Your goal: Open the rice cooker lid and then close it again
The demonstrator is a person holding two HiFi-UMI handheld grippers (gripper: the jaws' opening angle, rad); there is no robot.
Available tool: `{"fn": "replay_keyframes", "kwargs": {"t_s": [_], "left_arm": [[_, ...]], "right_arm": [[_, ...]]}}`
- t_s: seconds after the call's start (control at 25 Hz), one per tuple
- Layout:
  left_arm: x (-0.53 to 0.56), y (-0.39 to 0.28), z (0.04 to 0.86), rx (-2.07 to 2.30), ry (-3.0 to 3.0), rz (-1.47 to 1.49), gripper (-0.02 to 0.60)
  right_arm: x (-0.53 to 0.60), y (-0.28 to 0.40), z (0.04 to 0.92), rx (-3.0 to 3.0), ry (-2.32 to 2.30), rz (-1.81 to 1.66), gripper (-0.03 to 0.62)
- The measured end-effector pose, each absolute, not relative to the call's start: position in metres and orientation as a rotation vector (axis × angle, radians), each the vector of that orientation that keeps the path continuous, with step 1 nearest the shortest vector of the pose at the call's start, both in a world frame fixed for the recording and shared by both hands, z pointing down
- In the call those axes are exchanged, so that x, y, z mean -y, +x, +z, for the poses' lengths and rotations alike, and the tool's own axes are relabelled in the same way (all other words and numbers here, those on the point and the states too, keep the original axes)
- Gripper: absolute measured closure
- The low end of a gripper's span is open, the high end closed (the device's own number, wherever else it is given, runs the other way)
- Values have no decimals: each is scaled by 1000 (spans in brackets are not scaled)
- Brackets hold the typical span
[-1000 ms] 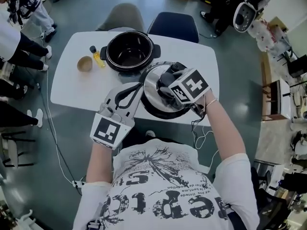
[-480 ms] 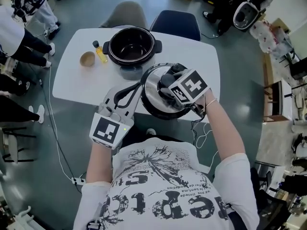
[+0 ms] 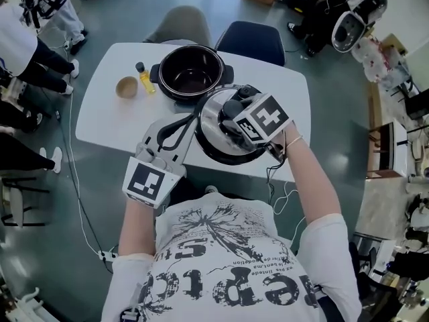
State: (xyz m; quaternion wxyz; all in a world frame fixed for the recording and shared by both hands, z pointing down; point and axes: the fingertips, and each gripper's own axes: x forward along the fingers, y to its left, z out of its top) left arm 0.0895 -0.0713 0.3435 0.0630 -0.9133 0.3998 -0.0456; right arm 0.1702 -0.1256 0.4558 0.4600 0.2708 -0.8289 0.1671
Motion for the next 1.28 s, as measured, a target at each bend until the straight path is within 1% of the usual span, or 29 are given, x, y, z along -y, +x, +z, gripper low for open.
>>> {"fn": "replay_keyframes", "kwargs": {"t_s": [0.24,0.4,0.6,0.92,1.28], "left_arm": [[107,61,340,-1229,-2740,-190,569],[138,30,339,-1249,-2740,-235,569],[184,-6,326,-1258,-2723,-143,568],[237,-51,330,-1248,-2736,-189,569],[290,-82,334,-1210,-2775,-207,569]], "right_arm": [[161,134,442,2066,632,375,298],[198,105,435,2074,634,352,298],[242,70,428,2073,641,348,298],[301,30,434,2027,671,332,298],[355,4,448,1981,720,361,298]]}}
